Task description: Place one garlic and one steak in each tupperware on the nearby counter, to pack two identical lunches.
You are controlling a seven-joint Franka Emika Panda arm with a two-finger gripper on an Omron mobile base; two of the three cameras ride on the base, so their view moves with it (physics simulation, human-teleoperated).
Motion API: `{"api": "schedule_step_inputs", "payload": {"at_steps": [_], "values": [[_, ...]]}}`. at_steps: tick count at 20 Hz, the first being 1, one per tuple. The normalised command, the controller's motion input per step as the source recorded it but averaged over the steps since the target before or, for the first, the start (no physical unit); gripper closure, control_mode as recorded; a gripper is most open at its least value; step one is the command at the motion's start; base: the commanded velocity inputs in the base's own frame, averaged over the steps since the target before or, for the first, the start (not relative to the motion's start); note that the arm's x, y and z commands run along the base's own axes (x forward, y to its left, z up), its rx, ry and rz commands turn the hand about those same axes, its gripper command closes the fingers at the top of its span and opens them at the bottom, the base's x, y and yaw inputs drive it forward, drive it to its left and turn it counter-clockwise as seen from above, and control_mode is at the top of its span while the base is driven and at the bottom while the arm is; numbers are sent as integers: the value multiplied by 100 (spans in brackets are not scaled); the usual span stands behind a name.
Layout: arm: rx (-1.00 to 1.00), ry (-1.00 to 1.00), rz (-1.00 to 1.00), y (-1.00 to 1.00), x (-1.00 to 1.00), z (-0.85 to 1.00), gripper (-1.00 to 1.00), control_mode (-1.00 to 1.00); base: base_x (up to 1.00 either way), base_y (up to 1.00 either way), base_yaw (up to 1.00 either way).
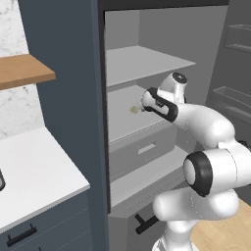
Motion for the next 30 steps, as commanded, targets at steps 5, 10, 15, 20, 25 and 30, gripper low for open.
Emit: {"api": "schedule_step_inputs", "payload": {"at_steps": [5, 10, 15, 20, 25, 30], "values": [[0, 1, 3, 15, 61, -23, -100, -100, 0, 0, 0], [0, -3, 4, 6, 21, -35, -100, -100, 0, 0, 0], [0, 0, 3, 0, 66, -20, -100, -100, 0, 0, 0], [0, 4, 4, 0, 69, -12, -100, -100, 0, 0, 0], [0, 8, 2, 6, 53, -16, -100, -100, 0, 0, 0], [-1, 9, 4, 9, 52, -38, -100, -100, 0, 0, 0]]}}
